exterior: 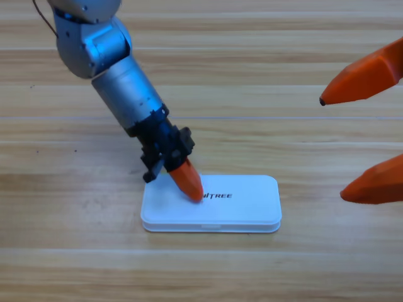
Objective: Clean up eraser and pencils
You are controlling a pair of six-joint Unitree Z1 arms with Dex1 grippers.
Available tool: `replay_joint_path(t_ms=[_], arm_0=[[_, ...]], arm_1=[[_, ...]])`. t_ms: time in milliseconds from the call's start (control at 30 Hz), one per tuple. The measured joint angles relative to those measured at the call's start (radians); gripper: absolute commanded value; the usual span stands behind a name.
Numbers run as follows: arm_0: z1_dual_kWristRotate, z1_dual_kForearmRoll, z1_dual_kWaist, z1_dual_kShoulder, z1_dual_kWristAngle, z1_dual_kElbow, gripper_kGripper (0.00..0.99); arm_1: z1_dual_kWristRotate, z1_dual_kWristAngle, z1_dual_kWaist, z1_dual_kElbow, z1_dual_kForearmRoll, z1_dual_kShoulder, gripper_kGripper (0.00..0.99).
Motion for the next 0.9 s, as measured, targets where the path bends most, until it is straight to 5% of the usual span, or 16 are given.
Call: replay_joint_path(t_ms=[33, 67, 133, 167, 267, 400, 533, 900], arm_0=[[-0.005, 0.011, -0.001, -0.017, 0.008, -0.002, 0.0], [-0.009, 0.038, -0.002, -0.039, 0.015, -0.01, 0.132], [-0.027, 0.112, -0.003, -0.101, 0.028, -0.058, 0.805], [-0.036, 0.149, -0.005, -0.137, 0.03, -0.093, 0.973], [-0.113, 0.193, -0.029, -0.279, 0.048, -0.158, 0.99], [-0.229, 0.193, -0.11, -0.454, 0.08, -0.125, 0.99], [-0.239, 0.193, -0.186, -0.518, 0.085, -0.037, 0.99], [-0.239, 0.191, -0.201, -0.507, 0.09, -0.021, 0.99]], arm_1=[[0.0, 0.0, 0.0, 0.0, 0.0, 0.0, 0.976], [0.0, 0.0, 0.0, 0.0, 0.0, 0.0, 0.976], [0.0, 0.0, 0.0, 0.0, 0.0, 0.0, 0.976], [0.0, 0.0, 0.0, 0.0, 0.0, 0.0, 0.976], [0.0, 0.0, 0.0, 0.0, 0.0, 0.0, 0.976], [0.0, 0.0, 0.0, 0.0, 0.0, 0.0, 0.976], [0.0, 0.0, 0.0, 0.0, 0.0, 0.0, 0.976], [0.001, 0.0, 0.0, 0.0, 0.0, 0.0, 0.976]])
